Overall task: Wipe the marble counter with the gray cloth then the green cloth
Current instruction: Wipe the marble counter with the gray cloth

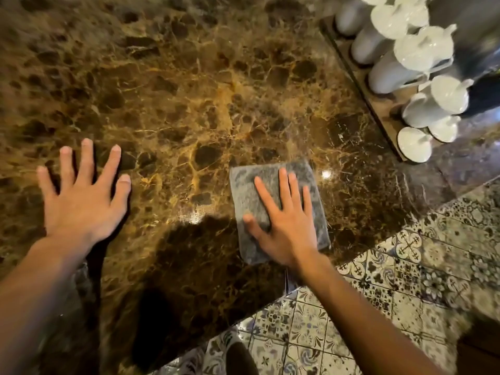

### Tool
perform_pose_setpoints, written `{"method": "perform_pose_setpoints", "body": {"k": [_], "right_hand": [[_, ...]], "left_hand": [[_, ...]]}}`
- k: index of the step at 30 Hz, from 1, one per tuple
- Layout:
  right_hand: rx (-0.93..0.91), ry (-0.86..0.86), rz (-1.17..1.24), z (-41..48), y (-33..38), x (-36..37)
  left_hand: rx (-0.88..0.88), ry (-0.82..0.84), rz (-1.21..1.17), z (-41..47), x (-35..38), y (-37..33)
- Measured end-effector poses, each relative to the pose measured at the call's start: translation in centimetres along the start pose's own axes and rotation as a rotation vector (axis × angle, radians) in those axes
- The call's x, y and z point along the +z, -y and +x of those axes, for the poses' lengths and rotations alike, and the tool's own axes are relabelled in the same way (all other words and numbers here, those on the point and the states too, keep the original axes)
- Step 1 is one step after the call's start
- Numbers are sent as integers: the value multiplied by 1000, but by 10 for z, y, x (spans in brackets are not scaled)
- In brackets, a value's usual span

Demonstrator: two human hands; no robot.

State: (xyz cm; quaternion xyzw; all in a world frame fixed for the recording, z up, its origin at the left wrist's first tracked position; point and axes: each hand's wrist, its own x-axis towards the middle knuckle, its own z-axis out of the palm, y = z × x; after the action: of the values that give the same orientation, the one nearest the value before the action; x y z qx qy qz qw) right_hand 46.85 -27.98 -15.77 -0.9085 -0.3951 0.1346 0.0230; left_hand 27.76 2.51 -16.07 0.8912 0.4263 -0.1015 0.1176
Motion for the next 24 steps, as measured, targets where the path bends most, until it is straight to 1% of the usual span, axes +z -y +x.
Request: {"method": "perform_pose_setpoints", "body": {"k": [2, 5, 8, 11, 13, 16, 19, 24], "right_hand": [[12, 3, 14, -45, 4, 8], [47, 8, 23, -82, 8, 20], [70, 1, 24, -83, 11, 21], [97, -14, 30, -68, 11, 18], [127, -32, 32, -49, 8, 15], [156, -41, 46, -2, -1, 2], [193, 7, 53, 56, -15, -16], [215, -46, 49, 164, -39, -40]], "left_hand": [[15, -15, -2, -6, -4, -26], [128, 2, -30, -12, -3, -81], [229, 8, -54, -6, 4, -134], [279, 36, -30, 8, 12, -164], [281, 29, -14, 15, 18, -168], [289, -29, 4, 16, 24, -167], [289, -36, -1, 15, 23, -167], [253, -18, -17, 16, 23, -171]]}}
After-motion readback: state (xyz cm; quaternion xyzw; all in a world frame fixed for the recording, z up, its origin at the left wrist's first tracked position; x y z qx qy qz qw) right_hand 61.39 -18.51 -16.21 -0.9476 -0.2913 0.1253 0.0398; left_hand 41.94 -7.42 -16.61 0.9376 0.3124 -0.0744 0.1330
